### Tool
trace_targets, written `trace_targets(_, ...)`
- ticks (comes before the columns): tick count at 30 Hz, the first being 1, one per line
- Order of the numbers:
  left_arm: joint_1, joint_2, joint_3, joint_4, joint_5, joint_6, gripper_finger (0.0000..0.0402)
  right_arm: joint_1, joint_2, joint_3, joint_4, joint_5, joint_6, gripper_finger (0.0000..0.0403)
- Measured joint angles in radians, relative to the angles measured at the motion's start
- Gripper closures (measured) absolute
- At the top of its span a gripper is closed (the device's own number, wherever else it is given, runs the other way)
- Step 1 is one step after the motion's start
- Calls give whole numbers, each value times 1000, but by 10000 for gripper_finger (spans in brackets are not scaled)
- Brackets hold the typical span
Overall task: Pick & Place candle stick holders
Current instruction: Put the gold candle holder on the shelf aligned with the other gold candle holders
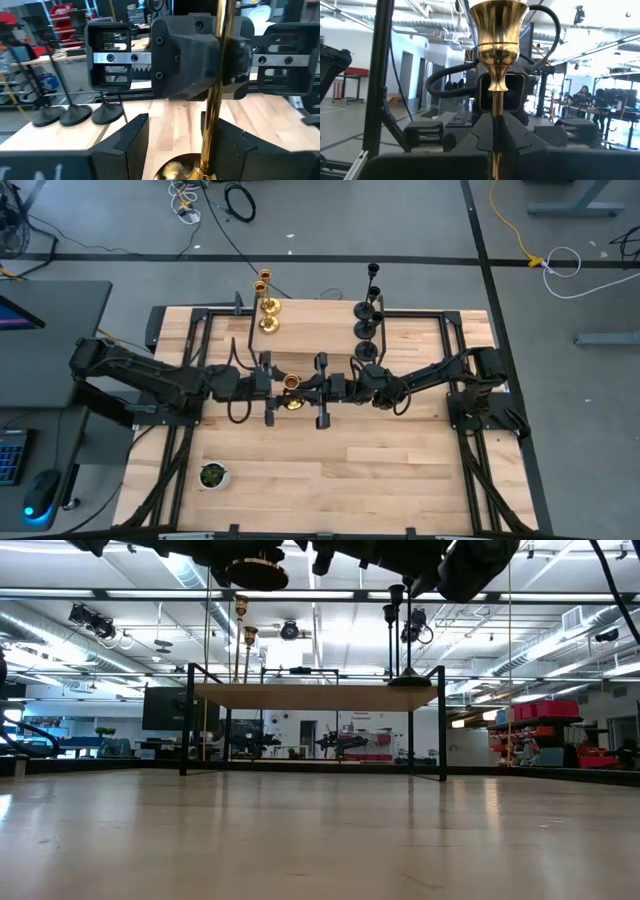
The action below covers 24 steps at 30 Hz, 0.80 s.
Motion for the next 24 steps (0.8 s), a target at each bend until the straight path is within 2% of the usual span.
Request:
trace_targets(6,0,-1,0,-2,-11,3,251,0,0,0,0,1,0,399)
trace_targets(16,-1,-2,0,-4,8,6,387,-2,0,1,-5,6,-7,399)
trace_targets(24,-1,-2,0,-6,-5,7,390,-2,0,1,-10,5,-6,386)
